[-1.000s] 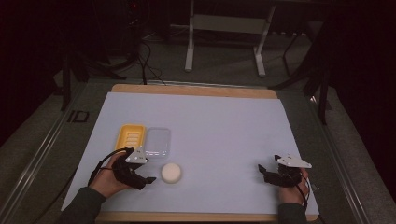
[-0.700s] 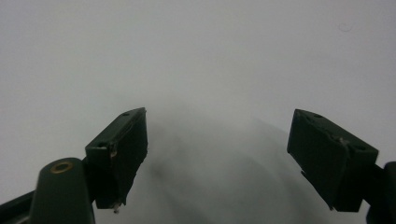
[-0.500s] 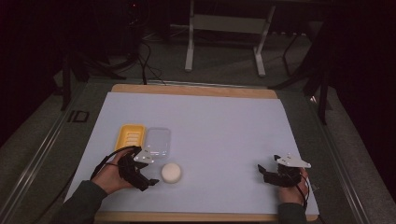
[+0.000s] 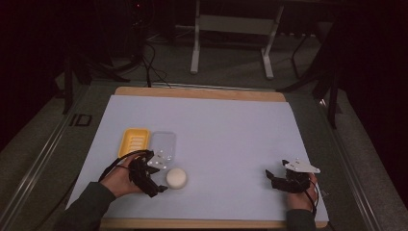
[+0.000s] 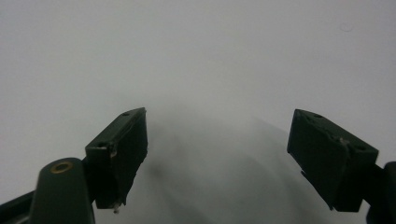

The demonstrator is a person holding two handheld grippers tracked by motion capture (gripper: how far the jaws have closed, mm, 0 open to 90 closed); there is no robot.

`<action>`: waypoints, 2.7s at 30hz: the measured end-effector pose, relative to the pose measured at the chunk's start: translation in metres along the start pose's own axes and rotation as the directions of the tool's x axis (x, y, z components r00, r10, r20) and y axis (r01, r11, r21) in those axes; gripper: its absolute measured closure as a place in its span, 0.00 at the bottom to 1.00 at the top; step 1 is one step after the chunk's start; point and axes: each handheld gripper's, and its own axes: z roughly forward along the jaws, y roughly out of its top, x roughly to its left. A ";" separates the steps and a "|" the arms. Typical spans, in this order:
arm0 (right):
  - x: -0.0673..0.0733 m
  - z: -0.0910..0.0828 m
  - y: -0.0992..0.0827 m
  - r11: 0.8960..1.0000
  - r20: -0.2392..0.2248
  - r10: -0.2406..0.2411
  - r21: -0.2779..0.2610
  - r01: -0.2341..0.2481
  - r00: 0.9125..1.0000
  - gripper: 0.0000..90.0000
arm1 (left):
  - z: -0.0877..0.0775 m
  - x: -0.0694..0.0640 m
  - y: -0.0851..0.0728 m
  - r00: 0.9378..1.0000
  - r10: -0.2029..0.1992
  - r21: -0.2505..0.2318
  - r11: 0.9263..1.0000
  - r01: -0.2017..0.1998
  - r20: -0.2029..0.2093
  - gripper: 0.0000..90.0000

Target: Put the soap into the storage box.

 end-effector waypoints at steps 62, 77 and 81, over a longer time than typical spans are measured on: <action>0.000 0.000 0.000 1.000 -0.003 -0.005 0.001 0.005 1.000 0.22 | 0.042 -0.003 0.047 0.990 0.123 0.189 0.973 -0.135 0.073 0.10; 0.000 0.000 0.000 1.000 -0.003 -0.004 0.000 0.004 1.000 0.22 | 0.051 -0.003 0.054 0.985 0.150 0.224 0.960 -0.166 0.089 0.13; 0.000 0.000 0.000 1.000 -0.003 -0.004 0.000 0.004 1.000 0.22 | 0.052 -0.003 0.055 0.984 0.150 0.230 0.958 -0.169 0.097 0.16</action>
